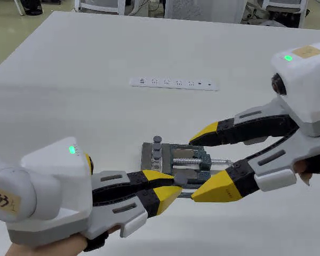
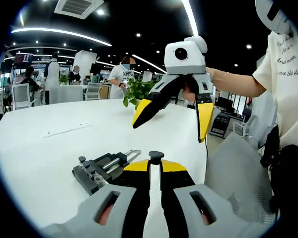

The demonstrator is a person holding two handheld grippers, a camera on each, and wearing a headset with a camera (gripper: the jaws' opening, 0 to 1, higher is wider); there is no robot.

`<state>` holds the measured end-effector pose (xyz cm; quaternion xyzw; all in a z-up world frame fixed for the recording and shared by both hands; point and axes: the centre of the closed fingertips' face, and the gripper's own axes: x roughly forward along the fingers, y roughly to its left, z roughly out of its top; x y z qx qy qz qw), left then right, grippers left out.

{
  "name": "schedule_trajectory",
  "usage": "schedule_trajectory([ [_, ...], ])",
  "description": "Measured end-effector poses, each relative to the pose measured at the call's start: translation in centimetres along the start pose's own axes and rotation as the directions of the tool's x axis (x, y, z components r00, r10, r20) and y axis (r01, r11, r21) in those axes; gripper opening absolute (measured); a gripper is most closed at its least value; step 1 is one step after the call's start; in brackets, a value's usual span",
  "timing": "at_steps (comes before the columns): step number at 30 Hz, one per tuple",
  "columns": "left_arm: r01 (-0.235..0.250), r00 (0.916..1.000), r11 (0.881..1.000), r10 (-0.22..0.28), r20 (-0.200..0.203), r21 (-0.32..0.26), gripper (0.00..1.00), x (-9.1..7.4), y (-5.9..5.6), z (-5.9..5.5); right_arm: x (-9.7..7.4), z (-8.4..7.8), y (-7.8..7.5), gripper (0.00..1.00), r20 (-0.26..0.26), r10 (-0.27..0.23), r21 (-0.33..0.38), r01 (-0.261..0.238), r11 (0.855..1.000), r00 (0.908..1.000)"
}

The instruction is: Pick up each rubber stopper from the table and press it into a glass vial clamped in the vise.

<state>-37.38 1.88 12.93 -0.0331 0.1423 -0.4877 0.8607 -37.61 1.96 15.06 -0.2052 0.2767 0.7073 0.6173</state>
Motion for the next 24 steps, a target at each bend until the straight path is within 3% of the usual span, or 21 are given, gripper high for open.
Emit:
schedule_trajectory([
  [5, 0.014, 0.9998, 1.0, -0.014, -0.016, 0.005, 0.02, 0.2, -0.4, -0.3, 0.5, -1.0, 0.6, 0.42, -0.13, 0.029, -0.118, -0.044, 0.992, 0.991],
  [8, 0.015, 0.9996, 1.0, -0.015, -0.024, 0.007, 0.02, 0.2, -0.5, -0.5, 1.0, -1.2, 0.8, 0.36, -0.176, 0.025, -0.154, -0.053, 0.987, 0.9841],
  [16, 0.026, 0.999, 1.0, -0.026, -0.036, 0.002, 0.02, 0.4, -0.8, -0.9, 1.7, -1.2, 1.3, 0.18, -0.231, 0.039, -0.227, -0.093, 0.97, 0.9722],
  [20, 0.031, 0.9989, 1.0, -0.031, -0.036, 0.0, 0.02, 0.5, -1.0, -0.9, 1.8, -2.2, 1.0, 0.16, -0.295, 0.021, -0.259, -0.101, 0.961, 0.9552],
  [24, 0.033, 0.9989, 0.999, -0.033, -0.034, 0.0, 0.02, 0.5, -1.0, -0.9, 1.7, -2.5, 0.5, 0.12, -0.306, 0.012, -0.266, -0.098, 0.959, 0.9518],
])
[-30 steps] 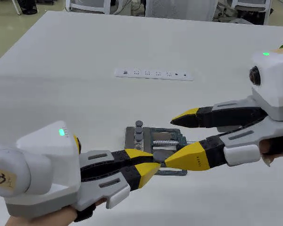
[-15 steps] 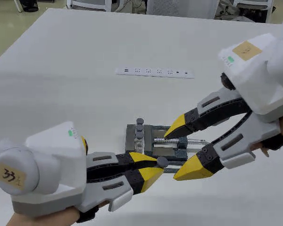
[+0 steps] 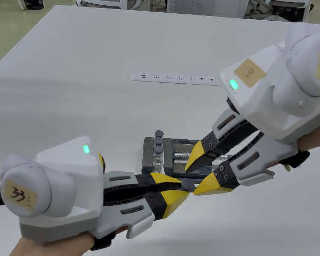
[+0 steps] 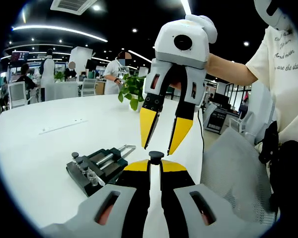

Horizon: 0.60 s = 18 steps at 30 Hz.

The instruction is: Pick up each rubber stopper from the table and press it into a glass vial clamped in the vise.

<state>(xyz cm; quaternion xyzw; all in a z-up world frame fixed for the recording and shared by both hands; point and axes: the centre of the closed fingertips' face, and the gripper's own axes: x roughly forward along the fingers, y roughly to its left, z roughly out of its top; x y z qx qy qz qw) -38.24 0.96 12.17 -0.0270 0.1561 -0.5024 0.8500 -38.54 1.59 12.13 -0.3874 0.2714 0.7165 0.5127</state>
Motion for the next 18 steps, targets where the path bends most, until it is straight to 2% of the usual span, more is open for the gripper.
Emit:
schedule_trajectory([
  [13, 0.002, 1.0, 1.0, -0.002, 0.002, -0.003, 0.02, -0.15, -0.17, -0.09, 0.55, 0.26, 0.26, 0.08, -0.011, 0.02, 0.004, -0.02, 1.0, 0.9997],
  [18, 0.005, 1.0, 1.0, -0.005, -0.003, -0.009, 0.02, -0.08, -0.35, -0.33, 0.74, 0.12, 0.56, 0.08, -0.039, 0.023, -0.027, -0.024, 0.999, 0.999],
])
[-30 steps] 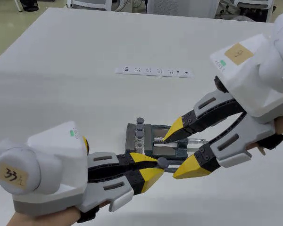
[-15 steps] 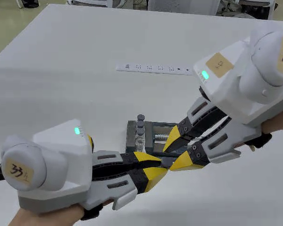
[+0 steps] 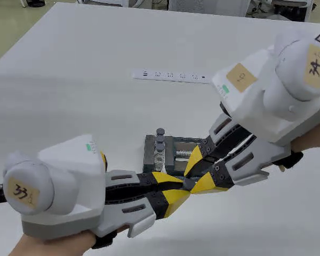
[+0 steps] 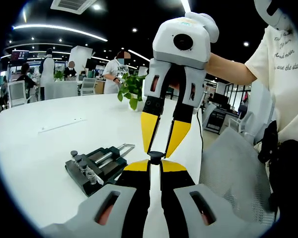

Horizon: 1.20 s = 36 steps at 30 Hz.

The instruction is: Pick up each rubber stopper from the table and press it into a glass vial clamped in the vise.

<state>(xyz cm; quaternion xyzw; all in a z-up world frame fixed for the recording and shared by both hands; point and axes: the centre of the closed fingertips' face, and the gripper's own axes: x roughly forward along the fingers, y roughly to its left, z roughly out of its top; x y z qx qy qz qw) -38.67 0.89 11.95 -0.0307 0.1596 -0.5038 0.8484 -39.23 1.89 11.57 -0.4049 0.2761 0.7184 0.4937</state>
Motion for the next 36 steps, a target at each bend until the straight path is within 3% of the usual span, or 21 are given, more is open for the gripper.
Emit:
schedule_trajectory([
  [25, 0.011, 0.9999, 1.0, -0.011, -0.011, 0.017, 0.02, 0.26, -0.21, -0.1, -0.13, -0.41, 0.12, 0.06, -0.038, 0.033, 0.001, -0.033, 0.999, 0.9987],
  [36, 0.021, 0.9993, 0.999, -0.019, -0.033, 0.047, 0.04, 0.33, -0.28, -0.7, 0.54, -0.3, 0.5, 0.06, -0.049, 0.048, 0.0, -0.048, 0.999, 0.9976],
])
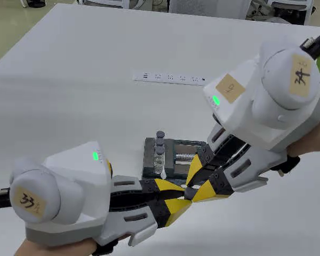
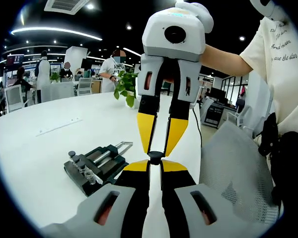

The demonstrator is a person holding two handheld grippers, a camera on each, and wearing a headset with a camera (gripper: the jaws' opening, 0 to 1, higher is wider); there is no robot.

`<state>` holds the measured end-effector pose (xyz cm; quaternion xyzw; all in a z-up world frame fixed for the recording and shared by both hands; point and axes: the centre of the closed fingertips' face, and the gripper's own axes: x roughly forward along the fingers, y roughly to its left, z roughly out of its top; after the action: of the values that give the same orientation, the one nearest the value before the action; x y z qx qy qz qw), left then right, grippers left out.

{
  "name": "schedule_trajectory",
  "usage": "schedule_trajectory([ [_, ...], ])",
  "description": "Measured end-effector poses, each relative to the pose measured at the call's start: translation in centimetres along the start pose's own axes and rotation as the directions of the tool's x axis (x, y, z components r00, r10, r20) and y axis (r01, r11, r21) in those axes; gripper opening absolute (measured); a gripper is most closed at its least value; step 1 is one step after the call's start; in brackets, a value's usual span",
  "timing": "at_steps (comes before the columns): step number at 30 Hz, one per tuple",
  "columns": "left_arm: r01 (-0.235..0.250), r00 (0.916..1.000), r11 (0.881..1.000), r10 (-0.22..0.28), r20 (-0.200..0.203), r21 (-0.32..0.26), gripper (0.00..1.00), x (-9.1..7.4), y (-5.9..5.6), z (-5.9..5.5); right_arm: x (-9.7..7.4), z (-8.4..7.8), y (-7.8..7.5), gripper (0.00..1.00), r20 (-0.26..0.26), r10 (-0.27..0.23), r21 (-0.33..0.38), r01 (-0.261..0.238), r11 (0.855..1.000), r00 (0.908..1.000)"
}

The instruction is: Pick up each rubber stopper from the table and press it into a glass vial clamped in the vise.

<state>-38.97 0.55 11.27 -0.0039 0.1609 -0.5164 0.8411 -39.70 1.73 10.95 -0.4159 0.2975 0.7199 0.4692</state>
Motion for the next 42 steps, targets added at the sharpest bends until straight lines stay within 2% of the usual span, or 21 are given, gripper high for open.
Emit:
schedule_trajectory([
  [5, -0.007, 1.0, 1.0, 0.007, 0.003, -0.008, 0.04, -0.1, 0.3, -0.1, 0.1, 0.1, -0.2, 0.06, 0.003, -0.003, 0.004, 0.003, 1.0, 1.0],
  [8, -0.008, 0.9999, 1.0, 0.009, 0.006, -0.013, 0.09, -0.1, 0.3, -0.1, 0.1, 0.0, -0.5, 0.06, 0.001, -0.014, 0.005, 0.014, 1.0, 0.9999],
  [12, -0.037, 0.9993, 0.999, 0.037, -0.005, -0.019, 0.23, 0.0, 0.6, -0.5, 0.1, -0.1, -0.8, 0.06, -0.002, -0.024, 0.009, 0.024, 1.0, 0.9997],
  [18, -0.069, 0.9976, 0.997, 0.069, -0.008, -0.035, 0.36, -0.3, 1.2, -0.8, 0.1, -0.5, -0.9, 0.06, -0.012, -0.024, 0.015, 0.024, 1.0, 0.9996],
  [19, -0.087, 0.9962, 0.995, 0.087, -0.012, -0.04, 0.38, -0.4, 1.5, -1.0, 0.1, -0.5, -0.9, 0.06, -0.015, -0.022, 0.016, 0.022, 1.0, 0.9996],
  [21, -0.106, 0.9943, 0.994, 0.106, -0.015, -0.04, 0.46, -0.5, 1.8, -1.1, 0.1, -0.6, -0.9, 0.06, -0.017, -0.021, 0.017, 0.022, 1.0, 0.9996],
  [26, -0.173, 0.9847, 0.983, 0.172, -0.024, -0.056, 0.63, -1.1, 3.1, -1.5, 0.2, -0.8, -1.0, 0.06, -0.021, -0.019, 0.02, 0.02, 1.0, 0.9996],
  [27, -0.208, 0.9778, 0.976, 0.206, -0.037, -0.067, 0.69, -1.4, 3.7, -1.8, 0.3, -0.7, -1.0, 0.06, -0.021, -0.02, 0.02, 0.021, 1.0, 0.9996],
  [30, -0.249, 0.9683, 0.965, 0.245, -0.046, -0.085, 0.84, -1.9, 4.6, -2.3, 0.3, -0.8, -1.1, 0.06, -0.025, -0.02, 0.019, 0.02, 1.0, 0.9995],
  [33, -0.279, 0.96, 0.955, 0.274, -0.057, -0.104, 0.91, -2.5, 5.2, -2.7, 0.4, -0.9, -1.2, 0.06, -0.029, -0.018, 0.021, 0.019, 1.0, 0.9994],
  [42, -0.341, 0.9396, 0.932, 0.334, -0.074, -0.124, 0.97, -4.3, 7.0, -3.6, 0.7, -1.3, -1.6, 0.06, -0.045, -0.016, 0.021, 0.017, 1.0, 0.9989],
])
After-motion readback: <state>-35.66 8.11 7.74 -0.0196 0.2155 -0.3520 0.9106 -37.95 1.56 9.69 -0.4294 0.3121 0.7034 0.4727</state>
